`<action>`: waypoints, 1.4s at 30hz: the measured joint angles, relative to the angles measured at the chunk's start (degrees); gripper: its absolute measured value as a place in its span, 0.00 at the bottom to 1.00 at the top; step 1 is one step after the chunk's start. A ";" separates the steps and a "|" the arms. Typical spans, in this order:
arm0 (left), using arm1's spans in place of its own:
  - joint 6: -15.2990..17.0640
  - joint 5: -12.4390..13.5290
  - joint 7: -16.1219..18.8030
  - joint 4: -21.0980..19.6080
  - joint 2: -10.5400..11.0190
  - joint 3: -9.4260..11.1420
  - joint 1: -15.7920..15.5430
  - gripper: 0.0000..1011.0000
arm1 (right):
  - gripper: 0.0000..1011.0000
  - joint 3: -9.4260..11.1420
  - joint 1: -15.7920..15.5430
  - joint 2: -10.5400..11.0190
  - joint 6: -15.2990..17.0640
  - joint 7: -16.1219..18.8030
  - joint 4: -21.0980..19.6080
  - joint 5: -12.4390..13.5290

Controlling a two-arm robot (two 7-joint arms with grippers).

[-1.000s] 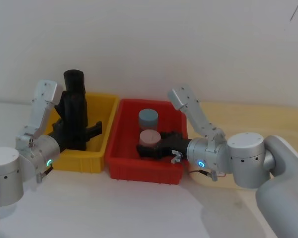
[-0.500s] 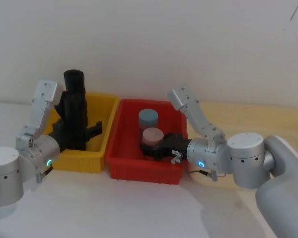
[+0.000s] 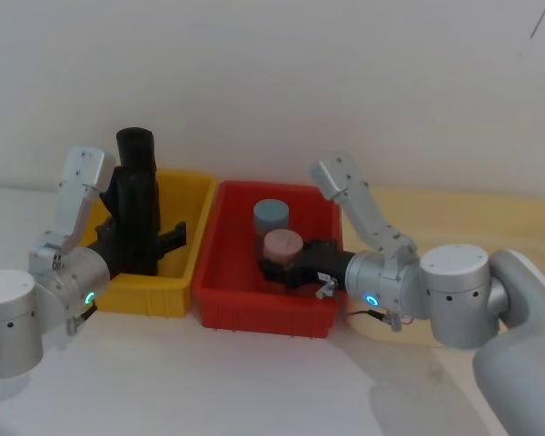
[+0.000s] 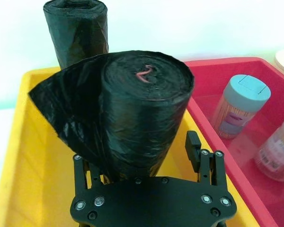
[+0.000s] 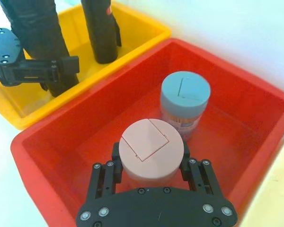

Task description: Pick up the garbage bag with the one hand and transfer it to the other hand.

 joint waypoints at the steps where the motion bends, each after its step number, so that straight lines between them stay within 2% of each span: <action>1: 0.00 0.00 0.00 0.00 0.00 0.00 0.00 0.98 | 0.65 0.07 -0.24 0.15 -0.04 -0.20 -0.49 -0.09; 4: 0.00 0.00 0.00 0.00 0.00 0.00 0.00 0.92 | 0.65 0.55 -1.80 1.12 -0.11 -1.13 -4.00 -0.48; 5: 0.00 0.00 0.00 0.00 0.00 0.00 0.00 0.90 | 0.65 0.55 -1.80 1.12 -0.11 -1.13 -4.00 -0.48; 7: 0.00 0.00 0.00 0.00 0.00 0.00 0.00 0.86 | 0.65 0.92 -3.17 1.89 -0.01 -1.94 -6.99 -0.71; 8: 0.00 0.00 0.00 0.00 0.00 0.00 0.00 0.84 | 0.65 0.92 -3.17 1.89 -0.01 -1.94 -6.99 -0.71; 9: 0.00 0.00 0.00 0.00 0.00 0.00 0.00 0.78 | 0.65 1.18 -3.90 2.36 0.10 -2.30 -8.69 -0.85; 12: 0.00 0.00 0.00 0.00 0.00 0.00 0.00 0.73 | 0.65 1.60 -5.14 3.12 0.43 -2.98 -11.51 -1.09; 15: 0.00 0.00 0.00 0.00 0.00 0.00 0.00 0.60 | 0.65 2.06 -6.43 3.83 0.71 -3.71 -14.32 -1.46; 17: 0.00 0.00 0.00 0.00 0.00 0.00 0.00 0.57 | 0.65 2.32 -6.93 4.14 0.86 -4.16 -15.58 -1.64; 21: 0.00 0.00 0.00 0.00 0.00 0.00 0.00 0.53 | 0.65 3.07 -8.60 5.08 1.46 -6.14 -19.10 -2.60; 30: 0.00 0.00 0.00 0.00 0.00 0.00 0.00 0.47 | 0.65 5.02 -11.56 6.45 2.87 -10.77 -24.10 -4.89; 42: 0.00 0.00 0.00 0.00 0.00 0.00 0.00 0.41 | 0.65 8.62 -14.87 7.63 5.02 -16.91 -26.54 -7.43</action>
